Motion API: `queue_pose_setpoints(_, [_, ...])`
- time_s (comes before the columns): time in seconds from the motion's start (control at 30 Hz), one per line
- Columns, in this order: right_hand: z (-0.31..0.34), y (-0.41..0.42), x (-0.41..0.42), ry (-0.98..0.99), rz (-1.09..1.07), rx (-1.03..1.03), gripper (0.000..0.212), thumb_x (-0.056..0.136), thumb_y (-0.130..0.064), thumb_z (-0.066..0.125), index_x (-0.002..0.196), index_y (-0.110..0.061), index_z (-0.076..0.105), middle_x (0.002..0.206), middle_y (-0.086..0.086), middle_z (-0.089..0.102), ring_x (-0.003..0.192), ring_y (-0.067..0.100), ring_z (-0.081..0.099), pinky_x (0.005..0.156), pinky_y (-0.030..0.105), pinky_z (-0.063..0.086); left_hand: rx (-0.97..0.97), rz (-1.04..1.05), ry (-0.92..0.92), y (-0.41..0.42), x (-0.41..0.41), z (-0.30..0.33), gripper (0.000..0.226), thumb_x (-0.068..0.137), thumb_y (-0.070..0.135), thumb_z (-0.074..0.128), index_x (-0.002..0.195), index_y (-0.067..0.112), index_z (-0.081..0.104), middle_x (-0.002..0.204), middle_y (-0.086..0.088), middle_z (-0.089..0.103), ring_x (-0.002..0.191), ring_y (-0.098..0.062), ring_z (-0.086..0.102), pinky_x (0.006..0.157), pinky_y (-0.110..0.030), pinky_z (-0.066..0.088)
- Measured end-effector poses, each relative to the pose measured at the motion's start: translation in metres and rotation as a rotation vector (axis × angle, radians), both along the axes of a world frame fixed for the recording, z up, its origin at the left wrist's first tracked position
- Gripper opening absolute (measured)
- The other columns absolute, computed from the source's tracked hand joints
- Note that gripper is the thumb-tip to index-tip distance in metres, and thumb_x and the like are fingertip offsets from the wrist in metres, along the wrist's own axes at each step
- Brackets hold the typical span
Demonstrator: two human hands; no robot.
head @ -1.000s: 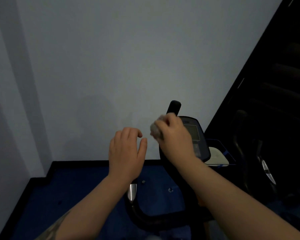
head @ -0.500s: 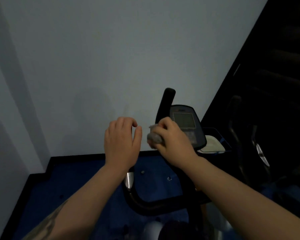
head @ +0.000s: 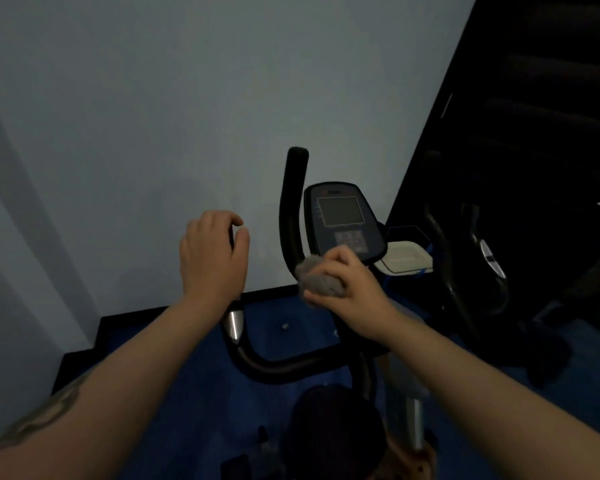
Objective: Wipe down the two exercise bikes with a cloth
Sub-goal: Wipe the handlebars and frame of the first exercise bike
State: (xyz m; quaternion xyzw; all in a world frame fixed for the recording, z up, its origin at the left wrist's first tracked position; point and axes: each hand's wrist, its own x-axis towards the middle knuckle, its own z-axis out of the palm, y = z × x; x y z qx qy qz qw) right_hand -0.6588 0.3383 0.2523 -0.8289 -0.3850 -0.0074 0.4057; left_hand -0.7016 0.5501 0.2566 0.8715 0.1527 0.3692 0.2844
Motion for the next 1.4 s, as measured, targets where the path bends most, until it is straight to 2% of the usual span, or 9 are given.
queue_pose_setpoints(0.17, [0.024, -0.055, 0.009, 0.172, 0.111, -0.186, 0.016, 0.078, -0.028, 0.076, 0.092, -0.029, 0.067, 0.098, -0.004, 0.047, 0.091, 0.009, 0.054, 0.085, 0.021, 0.044, -0.096, -0.08, 0.003, -0.045, -0.032, 0.008, 0.042, 0.089, 0.02, 0.055, 0.13, 0.016, 0.048, 0.14, -0.006, 0.044, 0.129, -0.024, 0.034, 0.109, -0.036, 0.026])
queue_pose_setpoints(0.37, [-0.017, -0.021, -0.03, 0.035, -0.345, 0.085, 0.029, 0.085, -0.032, 0.067, 0.113, -0.023, 0.067, 0.097, -0.001, 0.046, 0.084, 0.009, 0.053, 0.07, 0.016, 0.041, -0.359, -0.333, 0.202, -0.111, -0.07, -0.019, 0.033, 0.092, 0.026, 0.053, 0.124, 0.03, 0.05, 0.116, 0.017, 0.045, 0.119, -0.007, 0.039, 0.098, -0.025, 0.03])
queue_pose_setpoints(0.47, [-0.046, -0.057, -0.068, -0.003, -0.35, 0.117, 0.031, 0.084, -0.028, 0.069, 0.115, -0.03, 0.065, 0.093, -0.006, 0.048, 0.08, 0.004, 0.055, 0.072, 0.017, 0.045, -0.303, -0.354, 0.307, -0.119, -0.08, -0.037, 0.036, 0.094, 0.03, 0.051, 0.129, 0.028, 0.047, 0.122, 0.013, 0.047, 0.119, -0.007, 0.039, 0.1, -0.026, 0.033])
queue_pose_setpoints(0.57, [-0.042, -0.08, -0.074, 0.07, -0.346, 0.06, 0.021, 0.08, -0.032, 0.072, 0.101, -0.03, 0.071, 0.087, -0.016, 0.05, 0.081, -0.001, 0.055, 0.068, 0.009, 0.044, -0.265, -0.335, 0.385, -0.119, -0.082, -0.041, 0.039, 0.095, 0.033, 0.049, 0.133, 0.024, 0.045, 0.132, 0.006, 0.048, 0.122, -0.012, 0.041, 0.104, -0.032, 0.037])
queue_pose_setpoints(0.63, [-0.027, -0.076, -0.054, 0.07, -0.38, 0.033, 0.015, 0.08, -0.036, 0.071, 0.09, -0.025, 0.073, 0.09, -0.011, 0.052, 0.081, 0.0, 0.056, 0.071, 0.016, 0.046, -0.171, -0.317, 0.431, -0.118, -0.08, -0.042, 0.04, 0.096, 0.035, 0.047, 0.133, 0.022, 0.046, 0.133, 0.003, 0.05, 0.121, -0.014, 0.043, 0.1, -0.028, 0.036])
queue_pose_setpoints(0.77, [-0.022, -0.041, -0.052, 0.121, -0.496, 0.121, 0.023, 0.087, -0.032, 0.064, 0.105, -0.018, 0.069, 0.098, -0.002, 0.048, 0.085, 0.012, 0.056, 0.077, 0.024, 0.043, -0.058, -0.319, 0.493, -0.121, -0.08, -0.041, 0.04, 0.097, 0.038, 0.043, 0.132, 0.02, 0.049, 0.129, 0.001, 0.054, 0.118, -0.016, 0.047, 0.098, -0.029, 0.037])
queue_pose_setpoints(0.9, [-0.053, -0.06, -0.082, 0.118, -0.509, 0.166, 0.015, 0.089, -0.033, 0.061, 0.098, -0.024, 0.068, 0.092, -0.007, 0.047, 0.079, 0.004, 0.054, 0.075, 0.023, 0.046, -0.074, -0.316, 0.47, -0.12, -0.081, -0.041, 0.037, 0.096, 0.039, 0.043, 0.128, 0.022, 0.051, 0.124, 0.002, 0.057, 0.114, -0.014, 0.048, 0.097, -0.032, 0.04])
queue_pose_setpoints(1.17, [-0.042, -0.061, -0.064, -0.01, -0.687, -0.175, 0.033, 0.094, -0.045, 0.048, 0.111, -0.02, 0.063, 0.114, -0.001, 0.051, 0.087, 0.016, 0.057, 0.065, 0.03, 0.045, -0.074, -0.327, 0.444, -0.12, -0.082, -0.04, 0.03, 0.096, 0.037, 0.044, 0.12, 0.024, 0.057, 0.114, 0.005, 0.06, 0.105, -0.012, 0.05, 0.088, -0.028, 0.04])
queue_pose_setpoints(1.4, [-0.029, -0.061, -0.051, -0.125, -0.748, -0.435, 0.031, 0.094, -0.04, 0.05, 0.101, -0.011, 0.061, 0.117, 0.004, 0.049, 0.089, 0.023, 0.058, 0.059, 0.029, 0.035, -0.078, -0.338, 0.442, -0.121, -0.083, -0.039, 0.025, 0.096, 0.036, 0.044, 0.114, 0.026, 0.059, 0.107, 0.009, 0.059, 0.099, -0.01, 0.051, 0.087, -0.031, 0.041])
